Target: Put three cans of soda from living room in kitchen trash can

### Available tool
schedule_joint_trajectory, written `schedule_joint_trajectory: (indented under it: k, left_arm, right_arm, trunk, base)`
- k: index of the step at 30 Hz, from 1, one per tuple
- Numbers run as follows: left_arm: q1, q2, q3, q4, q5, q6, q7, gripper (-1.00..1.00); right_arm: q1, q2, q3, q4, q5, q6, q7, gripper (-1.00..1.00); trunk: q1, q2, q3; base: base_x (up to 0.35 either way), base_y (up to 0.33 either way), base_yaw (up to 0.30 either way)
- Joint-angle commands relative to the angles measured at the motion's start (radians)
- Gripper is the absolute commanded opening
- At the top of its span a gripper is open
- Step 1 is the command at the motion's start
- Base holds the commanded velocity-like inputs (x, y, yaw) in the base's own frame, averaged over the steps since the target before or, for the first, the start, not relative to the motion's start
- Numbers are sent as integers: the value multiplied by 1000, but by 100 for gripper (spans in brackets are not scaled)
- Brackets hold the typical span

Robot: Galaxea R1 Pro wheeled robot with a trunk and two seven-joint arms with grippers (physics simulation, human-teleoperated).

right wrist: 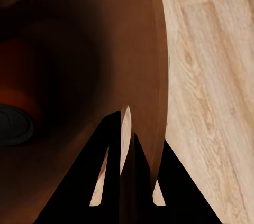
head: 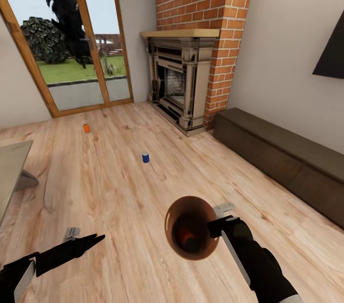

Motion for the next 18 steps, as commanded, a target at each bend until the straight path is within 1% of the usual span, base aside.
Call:
schedule_joint_trajectory:
  k: [1,18]
  left_arm:
    - [0,0,0,0,0,0,0,100]
    - [0,0,0,0,0,0,1,100]
  right_arm:
    - [0,0,0,-1,-9,-1,5,-100]
    - [0,0,0,-1,-9,-1,5,-100]
  trunk:
    - [0,0,0]
    - [0,0,0]
  base:
    - [315,212,-2]
    - [315,194,0]
